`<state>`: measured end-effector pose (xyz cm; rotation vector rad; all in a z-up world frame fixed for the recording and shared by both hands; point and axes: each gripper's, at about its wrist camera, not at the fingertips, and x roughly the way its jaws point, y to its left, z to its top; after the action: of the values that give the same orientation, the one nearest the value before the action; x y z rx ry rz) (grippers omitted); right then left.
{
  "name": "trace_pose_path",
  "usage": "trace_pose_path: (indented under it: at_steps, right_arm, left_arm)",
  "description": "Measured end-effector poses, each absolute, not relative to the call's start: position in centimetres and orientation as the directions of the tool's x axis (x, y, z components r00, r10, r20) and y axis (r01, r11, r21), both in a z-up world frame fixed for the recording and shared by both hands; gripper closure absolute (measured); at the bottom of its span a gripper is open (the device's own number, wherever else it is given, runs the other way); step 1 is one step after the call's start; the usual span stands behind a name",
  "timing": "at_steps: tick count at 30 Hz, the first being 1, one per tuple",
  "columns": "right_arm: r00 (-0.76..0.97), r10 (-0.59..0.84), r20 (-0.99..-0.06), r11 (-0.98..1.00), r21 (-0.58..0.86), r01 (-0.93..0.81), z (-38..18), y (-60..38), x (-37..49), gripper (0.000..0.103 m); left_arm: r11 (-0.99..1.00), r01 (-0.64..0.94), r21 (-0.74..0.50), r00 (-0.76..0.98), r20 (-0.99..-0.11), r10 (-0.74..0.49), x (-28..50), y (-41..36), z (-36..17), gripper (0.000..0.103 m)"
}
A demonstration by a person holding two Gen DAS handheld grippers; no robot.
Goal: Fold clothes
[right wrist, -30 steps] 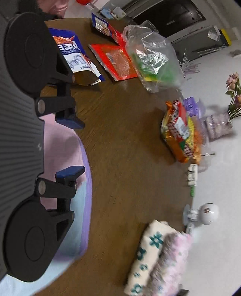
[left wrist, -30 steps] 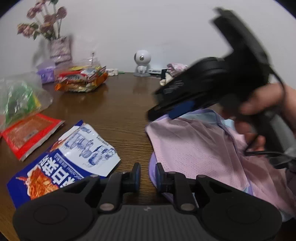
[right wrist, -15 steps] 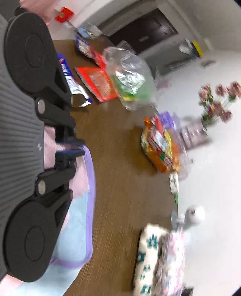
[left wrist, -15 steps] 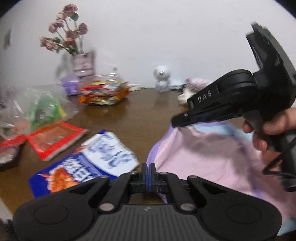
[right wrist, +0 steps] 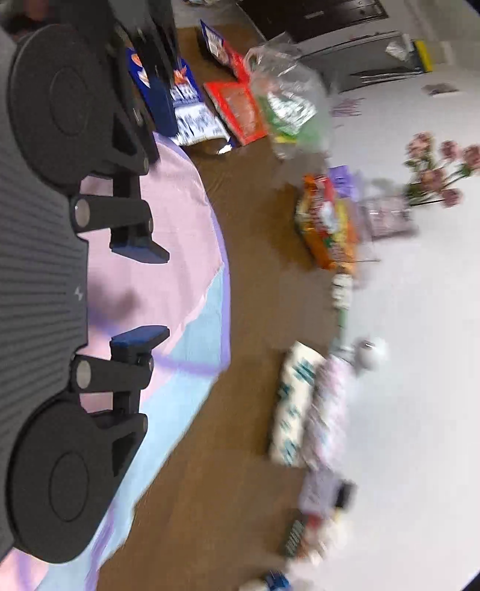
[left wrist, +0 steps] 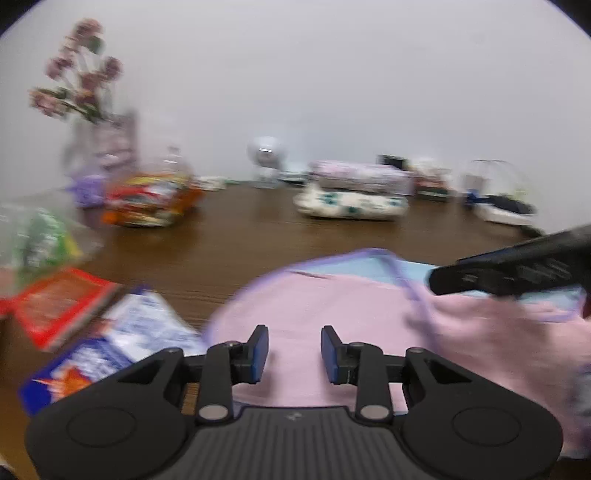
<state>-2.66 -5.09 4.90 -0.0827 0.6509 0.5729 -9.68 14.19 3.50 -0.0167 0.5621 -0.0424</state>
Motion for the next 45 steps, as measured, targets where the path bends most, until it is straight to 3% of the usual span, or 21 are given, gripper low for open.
trace_pose_path:
  at_steps: [2,4,6,10,16,19,23,26,29,32,33,34,38,39,41,42,43,45]
  right_arm:
    - [0.691,0.450,-0.565,0.861,0.069,-0.504,5.3,-7.9,-5.8,0.058]
    - [0.714,0.417,-0.563,0.882,0.063,-0.466,4.7,-11.3,-8.2,0.058]
    - [0.723,0.388,-0.572,0.897,0.055,-0.438,3.8,-14.1,-10.1,0.058]
    - [0.731,0.361,-0.579,0.919,0.090,-0.383,1.8,-18.9,-12.7,0.059]
    - [0.721,0.332,-0.608,0.936,0.117,-0.332,-0.3,-22.0,-13.9,0.066]
    - [0.732,0.337,-0.593,0.936,0.127,-0.328,0.1,-22.4,-14.3,0.067]
    - [0.722,0.440,-0.533,0.894,0.185,-0.408,1.4,-22.5,-15.8,0.066]
    - [0.660,0.541,-0.521,0.833,0.227,-0.504,1.5,-20.9,-16.6,0.060]
    - [0.612,0.565,-0.553,0.808,0.223,-0.545,0.3,-18.8,-16.3,0.063]
    - [0.600,0.545,-0.586,0.815,0.201,-0.544,-0.9,-17.4,-15.7,0.090]
    - [0.609,0.536,-0.585,0.823,0.201,-0.531,-0.7,-17.6,-15.6,0.098]
    - [0.618,0.527,-0.584,0.831,0.201,-0.519,-0.6,-17.8,-15.5,0.099]
    - [0.649,0.486,-0.585,0.863,0.207,-0.460,0.0,-20.1,-15.7,0.099]
    - [0.651,0.488,-0.582,0.863,0.207,-0.461,0.1,-20.5,-15.9,0.097]
    - [0.653,0.516,-0.555,0.849,0.228,-0.477,0.2,-21.1,-16.6,0.084]
    - [0.644,0.526,-0.555,0.840,0.224,-0.494,0.1,-21.1,-17.0,0.066]
    - [0.641,0.530,-0.555,0.835,0.211,-0.508,0.0,-21.0,-17.2,0.055]
    - [0.636,0.531,-0.561,0.829,0.189,-0.526,-0.3,-20.5,-17.5,0.056]
  left_arm:
    - [0.992,0.113,-0.060,0.825,-0.551,-0.127,-10.1,13.3,3.3,0.070]
    - [0.983,0.165,-0.076,0.804,-0.568,-0.178,-10.9,12.6,2.8,0.055]
    - [0.981,0.181,-0.070,0.801,-0.568,-0.188,-11.6,12.0,2.4,0.050]
    - [0.962,0.258,-0.086,0.774,-0.578,-0.259,-12.9,11.2,1.6,0.050]
    - [0.967,0.255,0.021,0.775,-0.602,-0.192,-13.6,10.6,1.0,0.050]
    - [0.974,0.228,0.003,0.776,-0.605,-0.180,-13.5,11.4,1.2,0.054]
    - [0.932,0.348,-0.105,0.753,-0.560,-0.345,-15.1,12.4,2.2,0.050]
    - [0.897,0.428,-0.112,0.708,-0.575,-0.410,-15.4,12.1,1.5,0.050]
    - [0.893,0.443,-0.082,0.707,-0.580,-0.404,-15.7,12.1,1.0,0.054]
    - [0.876,0.479,-0.053,0.698,-0.582,-0.417,-16.0,12.3,1.1,0.059]
    - [0.867,0.498,-0.026,0.697,-0.583,-0.418,-16.2,12.4,1.0,0.076]
    - [0.859,0.512,0.008,0.700,-0.584,-0.411,-16.5,12.4,0.9,0.096]
    - [0.813,0.571,0.114,0.700,-0.585,-0.409,-17.6,12.3,0.9,0.097]
    - [0.800,0.587,0.126,0.694,-0.587,-0.417,-17.8,12.3,0.9,0.096]
    - [0.781,0.612,0.123,0.678,-0.590,-0.438,-17.8,12.5,1.0,0.090]
    - [0.773,0.623,0.124,0.670,-0.593,-0.445,-17.8,12.6,1.0,0.086]
    - [0.766,0.630,0.128,0.665,-0.598,-0.447,-17.8,12.8,1.0,0.085]
    - [0.757,0.641,0.128,0.656,-0.604,-0.453,-17.5,13.0,0.9,0.091]
